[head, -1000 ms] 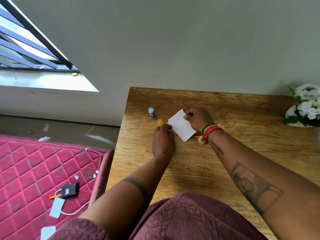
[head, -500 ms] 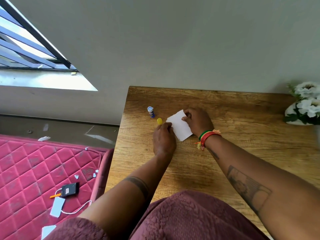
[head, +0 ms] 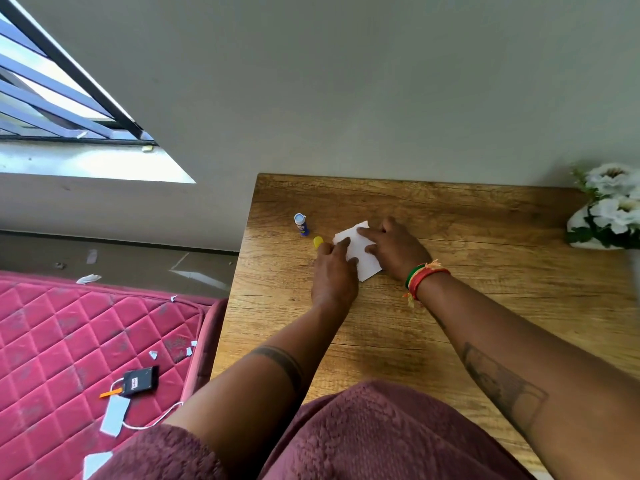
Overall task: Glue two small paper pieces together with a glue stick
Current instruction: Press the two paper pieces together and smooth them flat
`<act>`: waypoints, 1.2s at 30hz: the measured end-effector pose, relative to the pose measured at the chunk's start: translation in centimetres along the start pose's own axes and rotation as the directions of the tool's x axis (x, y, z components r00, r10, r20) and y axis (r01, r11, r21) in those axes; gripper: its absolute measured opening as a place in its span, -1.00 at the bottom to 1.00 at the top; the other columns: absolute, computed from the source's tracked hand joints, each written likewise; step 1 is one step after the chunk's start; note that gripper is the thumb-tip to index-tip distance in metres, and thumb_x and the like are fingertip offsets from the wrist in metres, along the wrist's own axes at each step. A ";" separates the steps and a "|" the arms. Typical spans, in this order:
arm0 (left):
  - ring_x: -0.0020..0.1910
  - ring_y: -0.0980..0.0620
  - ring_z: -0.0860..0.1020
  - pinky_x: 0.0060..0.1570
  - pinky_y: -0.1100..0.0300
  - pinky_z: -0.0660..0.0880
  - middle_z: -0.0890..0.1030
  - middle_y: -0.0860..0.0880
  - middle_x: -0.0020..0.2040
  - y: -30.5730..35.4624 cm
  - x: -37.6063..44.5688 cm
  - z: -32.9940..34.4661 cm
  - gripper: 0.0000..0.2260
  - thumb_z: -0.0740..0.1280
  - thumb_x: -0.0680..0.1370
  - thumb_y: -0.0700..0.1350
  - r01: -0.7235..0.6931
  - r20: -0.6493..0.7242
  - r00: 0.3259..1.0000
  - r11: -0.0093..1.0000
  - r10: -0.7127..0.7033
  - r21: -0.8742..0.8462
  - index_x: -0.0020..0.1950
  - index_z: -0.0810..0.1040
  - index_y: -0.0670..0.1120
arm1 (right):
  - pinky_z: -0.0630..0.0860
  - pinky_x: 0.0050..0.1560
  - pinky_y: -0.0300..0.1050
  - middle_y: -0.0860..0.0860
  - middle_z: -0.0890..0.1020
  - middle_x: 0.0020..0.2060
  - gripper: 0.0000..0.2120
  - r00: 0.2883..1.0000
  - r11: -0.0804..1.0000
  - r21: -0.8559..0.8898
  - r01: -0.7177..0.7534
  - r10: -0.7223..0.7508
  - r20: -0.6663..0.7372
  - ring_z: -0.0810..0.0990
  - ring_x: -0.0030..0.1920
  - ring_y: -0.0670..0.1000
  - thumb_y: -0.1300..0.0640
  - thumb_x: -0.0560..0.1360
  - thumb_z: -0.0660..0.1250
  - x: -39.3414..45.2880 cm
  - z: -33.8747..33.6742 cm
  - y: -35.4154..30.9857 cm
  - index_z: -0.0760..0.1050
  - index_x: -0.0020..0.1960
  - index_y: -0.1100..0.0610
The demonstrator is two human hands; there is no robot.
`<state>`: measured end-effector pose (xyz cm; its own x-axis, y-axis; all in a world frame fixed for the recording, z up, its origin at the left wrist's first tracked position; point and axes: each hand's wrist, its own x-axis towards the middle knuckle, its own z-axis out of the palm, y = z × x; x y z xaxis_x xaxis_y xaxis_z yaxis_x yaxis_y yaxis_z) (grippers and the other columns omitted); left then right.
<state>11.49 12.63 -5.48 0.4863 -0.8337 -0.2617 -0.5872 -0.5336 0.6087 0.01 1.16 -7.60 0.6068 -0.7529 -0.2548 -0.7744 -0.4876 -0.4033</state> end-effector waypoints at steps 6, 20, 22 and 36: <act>0.29 -0.25 0.47 0.19 -0.13 0.50 0.32 -0.25 0.45 -0.2 0.6 -0.5 -0.44 0.19 0.70 0.06 -0.128 0.188 0.980 0.913 0.057 0.388 0.65 0.10 -0.03 | 0.30 0.43 0.01 0.06 0.24 0.57 -0.36 0.973 0.992 -0.084 0.089 -0.069 0.221 0.31 0.48 0.18 0.08 0.58 0.35 0.6 -2.0 0.8 0.18 0.58 -0.13; 0.17 -0.24 0.61 -0.05 -0.04 0.46 0.58 -0.26 0.28 1.4 0.9 -1.1 -0.26 0.15 0.71 0.03 -0.108 0.353 0.932 0.868 -0.081 0.485 0.64 -0.32 -0.14 | 0.39 0.37 0.06 0.21 0.27 0.54 -0.30 0.931 0.978 -0.192 0.084 -0.009 0.366 0.40 0.42 0.26 0.11 0.62 0.28 0.2 -2.9 -0.9 -0.01 0.63 -0.05; 0.16 -0.25 0.61 0.00 -0.07 0.50 0.59 -0.27 0.26 1.4 0.7 -1.3 -0.26 0.15 0.72 0.03 -0.093 0.355 0.930 0.877 -0.092 0.471 0.64 -0.33 -0.11 | 0.37 0.40 0.14 0.24 0.26 0.53 -0.33 0.926 0.977 -0.211 0.019 0.062 0.373 0.36 0.44 0.30 0.07 0.62 0.23 -0.3 -2.9 -1.7 -0.02 0.63 -0.04; 0.19 -0.27 0.60 0.04 -0.12 0.52 0.59 -0.31 0.26 1.0 0.1 -1.7 -0.23 0.21 0.69 -0.04 -0.100 0.328 0.942 0.864 -0.078 0.493 0.65 -0.31 -0.06 | -0.23 0.52 0.28 -0.07 -0.33 0.59 -0.08 0.944 0.950 -0.267 0.164 -0.073 0.321 -0.29 0.60 -0.01 -0.30 0.43 0.05 -4.2 0.1 -2.0 -0.34 0.61 -0.02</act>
<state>12.05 12.20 -3.59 0.2914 -0.7900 -0.5394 -0.8754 -0.4476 0.1825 -0.96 5.30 -5.84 0.6868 -0.5336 -0.4936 -0.6840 -0.7043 -0.1903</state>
